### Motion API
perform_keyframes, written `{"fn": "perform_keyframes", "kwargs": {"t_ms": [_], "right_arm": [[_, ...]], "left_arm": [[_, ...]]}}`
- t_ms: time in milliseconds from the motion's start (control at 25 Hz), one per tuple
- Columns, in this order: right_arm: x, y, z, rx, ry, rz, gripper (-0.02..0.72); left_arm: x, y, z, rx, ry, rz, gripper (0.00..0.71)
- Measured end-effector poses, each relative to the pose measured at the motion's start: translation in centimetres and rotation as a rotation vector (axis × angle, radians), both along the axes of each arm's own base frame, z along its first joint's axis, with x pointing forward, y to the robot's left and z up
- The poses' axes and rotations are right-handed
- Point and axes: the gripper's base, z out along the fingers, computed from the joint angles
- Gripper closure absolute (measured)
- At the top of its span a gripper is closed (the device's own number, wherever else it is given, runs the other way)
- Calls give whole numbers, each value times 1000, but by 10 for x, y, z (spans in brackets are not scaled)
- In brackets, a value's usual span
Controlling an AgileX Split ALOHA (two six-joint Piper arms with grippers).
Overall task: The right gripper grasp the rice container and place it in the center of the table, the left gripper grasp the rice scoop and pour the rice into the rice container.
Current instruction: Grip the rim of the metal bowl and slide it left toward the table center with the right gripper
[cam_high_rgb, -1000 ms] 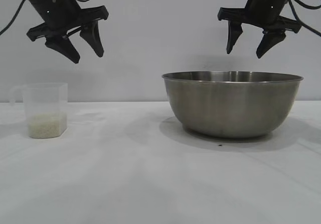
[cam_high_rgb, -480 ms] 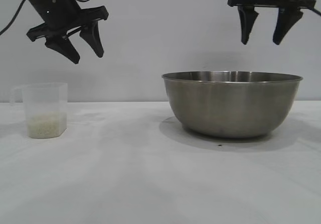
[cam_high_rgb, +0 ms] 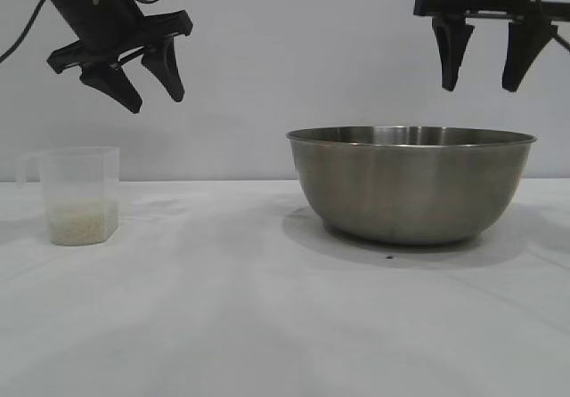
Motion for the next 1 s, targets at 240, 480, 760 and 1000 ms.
{"fn": "perform_keyframes", "kwargs": {"t_ms": [240,480,760,1000], "right_arm": [[-14,-2,-33,-20,122,-1,239],[-17,-3,-53,-29,176,0,239],[-14,-1,-90,-25,258,-2,500],[-15,4,-85,29,258,20,622]], "left_arm": [[0,0,0,0,4,-2,333],[-1,0,-1,0,10,-5,333],[-1,-1,-1,-1,17,-9,333],[-2,-1,-1,-1,19,-10,333]]}}
